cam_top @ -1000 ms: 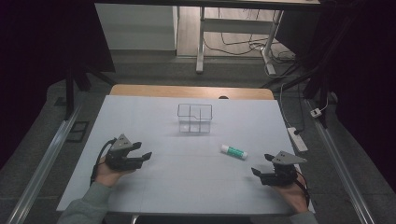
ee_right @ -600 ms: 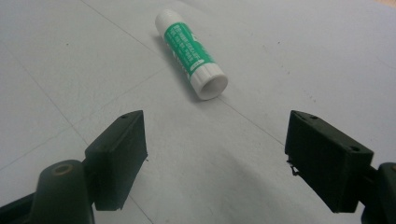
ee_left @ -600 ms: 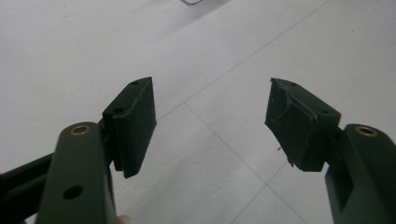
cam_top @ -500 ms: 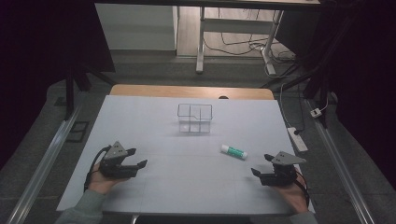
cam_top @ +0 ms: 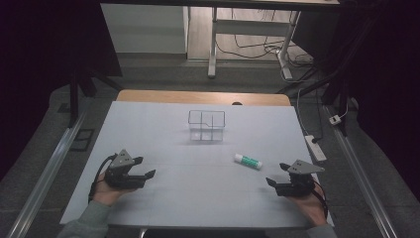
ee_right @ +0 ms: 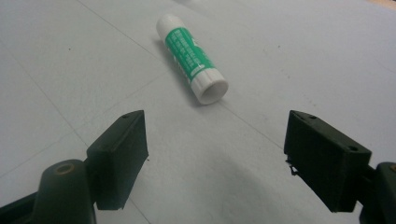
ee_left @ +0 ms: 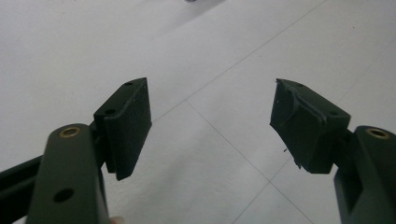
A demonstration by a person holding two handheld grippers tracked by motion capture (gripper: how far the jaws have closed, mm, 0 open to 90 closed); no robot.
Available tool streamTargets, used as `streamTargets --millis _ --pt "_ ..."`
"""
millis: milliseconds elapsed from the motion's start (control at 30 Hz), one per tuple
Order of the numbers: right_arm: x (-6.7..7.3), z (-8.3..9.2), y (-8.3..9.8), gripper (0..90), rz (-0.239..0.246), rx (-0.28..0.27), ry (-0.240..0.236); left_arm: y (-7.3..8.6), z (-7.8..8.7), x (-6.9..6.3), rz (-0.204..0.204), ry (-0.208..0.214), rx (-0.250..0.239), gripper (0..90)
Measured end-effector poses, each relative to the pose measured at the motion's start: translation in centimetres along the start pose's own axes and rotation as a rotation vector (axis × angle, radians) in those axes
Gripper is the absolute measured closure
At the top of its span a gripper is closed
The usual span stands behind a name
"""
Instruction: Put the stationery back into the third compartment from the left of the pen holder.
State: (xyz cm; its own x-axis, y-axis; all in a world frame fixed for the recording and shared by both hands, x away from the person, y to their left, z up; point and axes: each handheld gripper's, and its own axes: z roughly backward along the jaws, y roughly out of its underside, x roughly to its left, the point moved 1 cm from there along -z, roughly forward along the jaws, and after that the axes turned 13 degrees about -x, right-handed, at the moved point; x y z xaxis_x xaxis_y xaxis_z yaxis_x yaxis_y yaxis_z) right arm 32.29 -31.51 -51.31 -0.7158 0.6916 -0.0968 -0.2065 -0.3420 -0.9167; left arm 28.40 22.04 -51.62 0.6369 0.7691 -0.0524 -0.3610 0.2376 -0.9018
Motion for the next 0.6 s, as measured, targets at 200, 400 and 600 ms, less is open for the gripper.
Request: streamTargets --millis 200,400,600 --pt "0.2 -0.3 -0.9 22.0 -0.002 0.006 -0.019 0.0 0.0 0.0 0.000 0.002 0.002 27.9" --pt "0.7 -1.3 -2.2 21.7 0.004 0.007 -0.068 0.0 0.0 -0.1 -0.006 0.001 0.002 27.8" --pt "1.2 -2.4 -3.1 21.0 0.017 0.019 -0.087 0.1 0.0 0.0 -0.003 -0.002 0.003 27.8"
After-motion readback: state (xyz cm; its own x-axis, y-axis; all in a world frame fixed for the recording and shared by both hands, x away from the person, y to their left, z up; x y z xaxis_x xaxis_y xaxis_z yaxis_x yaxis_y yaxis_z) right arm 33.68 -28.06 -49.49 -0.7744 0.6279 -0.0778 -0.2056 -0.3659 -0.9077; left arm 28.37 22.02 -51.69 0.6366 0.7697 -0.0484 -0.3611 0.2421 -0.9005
